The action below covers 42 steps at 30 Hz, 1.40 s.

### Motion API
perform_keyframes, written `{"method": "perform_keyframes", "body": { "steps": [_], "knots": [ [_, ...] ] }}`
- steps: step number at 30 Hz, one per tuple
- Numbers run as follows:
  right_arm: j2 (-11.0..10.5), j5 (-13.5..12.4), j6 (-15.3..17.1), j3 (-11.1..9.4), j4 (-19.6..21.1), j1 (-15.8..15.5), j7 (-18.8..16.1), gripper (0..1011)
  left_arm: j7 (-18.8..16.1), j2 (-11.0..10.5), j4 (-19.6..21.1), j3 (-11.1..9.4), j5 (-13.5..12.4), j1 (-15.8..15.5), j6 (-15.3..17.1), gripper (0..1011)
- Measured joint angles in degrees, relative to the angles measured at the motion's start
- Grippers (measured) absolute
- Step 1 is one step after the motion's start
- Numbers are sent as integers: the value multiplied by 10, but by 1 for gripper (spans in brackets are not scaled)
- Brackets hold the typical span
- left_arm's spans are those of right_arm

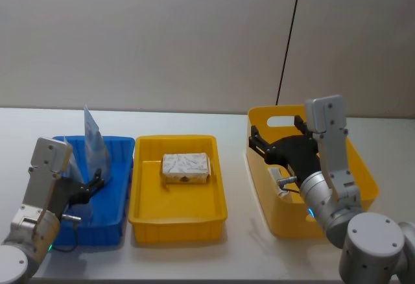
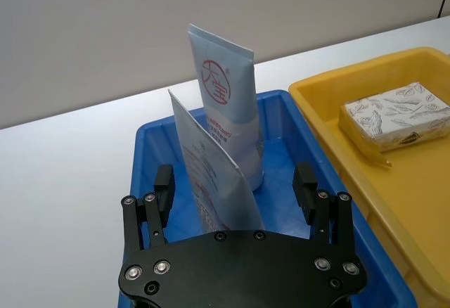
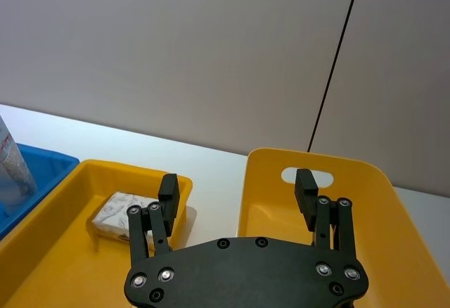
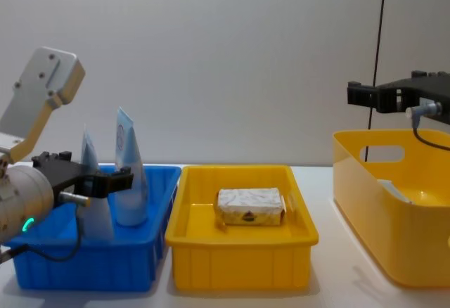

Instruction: Bimanual collaborative sorting of washing and personal care products

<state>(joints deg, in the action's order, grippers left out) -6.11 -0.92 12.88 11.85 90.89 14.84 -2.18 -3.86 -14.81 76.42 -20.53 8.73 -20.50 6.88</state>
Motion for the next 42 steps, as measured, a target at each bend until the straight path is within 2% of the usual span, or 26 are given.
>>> {"method": "perform_keyframes", "body": {
  "steps": [5,9,12,14,17,19,21,23,24,27,28,42],
  "knots": [
    [0,0,0,0,0,0,0,1004,8,6,-21,-2,0,-10,-6,982],
    [0,0,0,0,0,0,0,1004,13,11,-37,-4,-2,-20,-9,906],
    [0,0,0,0,0,0,0,1004,14,15,-44,-5,-4,-24,-9,787],
    [0,0,0,0,0,0,0,1004,14,18,-50,-5,-6,-28,-9,757],
    [0,0,0,0,0,0,0,1004,14,22,-55,-6,-10,-32,-7,633],
    [0,0,0,0,0,0,0,1004,14,24,-56,-7,-12,-33,-5,618],
    [0,0,0,0,0,0,0,1004,13,26,-57,-7,-13,-34,-4,506],
    [0,0,0,0,0,0,0,1004,12,27,-58,-7,-15,-35,-1,473],
    [0,0,0,0,0,0,0,1004,12,28,-58,-7,-16,-35,0,413],
    [0,0,0,0,0,0,0,1004,11,30,-58,-6,-17,-36,1,341],
    [0,0,0,0,0,0,0,1004,10,31,-58,-6,-19,-36,2,290],
    [0,0,0,0,0,0,0,1004,7,31,-29,0,-29,-25,3,228]
  ]
}}
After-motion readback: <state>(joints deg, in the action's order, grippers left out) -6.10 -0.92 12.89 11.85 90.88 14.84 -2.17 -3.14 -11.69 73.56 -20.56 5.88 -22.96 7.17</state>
